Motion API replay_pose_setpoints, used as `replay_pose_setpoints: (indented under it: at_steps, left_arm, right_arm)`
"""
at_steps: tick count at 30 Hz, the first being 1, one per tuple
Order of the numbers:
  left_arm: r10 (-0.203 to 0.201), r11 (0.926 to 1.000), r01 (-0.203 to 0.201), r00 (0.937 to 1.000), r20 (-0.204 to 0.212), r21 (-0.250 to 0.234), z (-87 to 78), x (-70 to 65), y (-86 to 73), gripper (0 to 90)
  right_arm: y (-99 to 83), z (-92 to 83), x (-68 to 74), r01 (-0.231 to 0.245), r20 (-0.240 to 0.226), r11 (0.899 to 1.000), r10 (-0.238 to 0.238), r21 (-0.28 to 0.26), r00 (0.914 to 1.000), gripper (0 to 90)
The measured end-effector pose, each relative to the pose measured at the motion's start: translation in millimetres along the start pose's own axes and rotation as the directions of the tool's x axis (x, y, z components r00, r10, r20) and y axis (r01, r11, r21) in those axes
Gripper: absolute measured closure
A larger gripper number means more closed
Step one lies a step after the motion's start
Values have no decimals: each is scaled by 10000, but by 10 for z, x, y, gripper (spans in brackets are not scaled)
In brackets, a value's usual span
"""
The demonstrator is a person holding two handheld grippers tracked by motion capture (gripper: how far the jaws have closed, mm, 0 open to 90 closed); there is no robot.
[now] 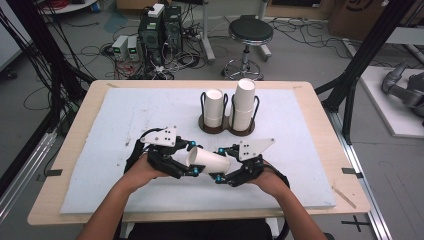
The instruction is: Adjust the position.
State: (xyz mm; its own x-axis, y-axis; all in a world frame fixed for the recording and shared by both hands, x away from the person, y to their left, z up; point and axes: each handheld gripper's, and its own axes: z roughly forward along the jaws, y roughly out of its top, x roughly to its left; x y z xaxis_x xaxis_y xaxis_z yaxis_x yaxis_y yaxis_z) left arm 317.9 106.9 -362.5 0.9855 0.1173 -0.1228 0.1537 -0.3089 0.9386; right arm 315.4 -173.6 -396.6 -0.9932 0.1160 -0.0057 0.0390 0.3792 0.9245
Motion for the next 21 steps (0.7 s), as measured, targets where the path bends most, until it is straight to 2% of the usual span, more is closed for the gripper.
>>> replay_pose_setpoints:
  at_steps: [3, 5, 9, 12, 15, 18, 21]
  left_arm:
    - [-45, 9999, 48, 9998, 186, -165, -19, 5, -6, 360]
    - [-14, 9995, 21, 9998, 200, -322, -27, 8, -7, 359]
    - [-81, 9955, 108, 9996, 280, -944, -59, 16, -19, 358]
    - [-25, 9899, 79, 9993, 378, -1416, -80, 8, -29, 359]
    - [22, 9865, 54, 9989, 463, -1635, -65, -5, -46, 359]
    - [-10, 9847, 100, 9986, 522, -1740, -44, -3, -74, 361]
    - [-106, 9880, 188, 9984, 547, -1532, -34, 8, -99, 362]
  right_arm:
    - [1, -2, -1, 29, -112, 10000, -30, -39, 9999, 348]
    - [4, 1, 7, -81, -103, 9998, 79, -202, 9999, 303]
    - [6, -6, 2, -618, 125, 9965, 626, -570, 9980, 205]
    - [7, -21, -2, -843, 7, 9927, 847, -863, 9964, 204]
    - [18, -30, 1, -785, -120, 9903, 776, -1143, 9969, 209]
    - [21, -46, 3, -688, -427, 9899, 640, -1236, 9970, 287]
    - [20, -70, -2, -518, -443, 9927, 472, -1090, 9979, 320]
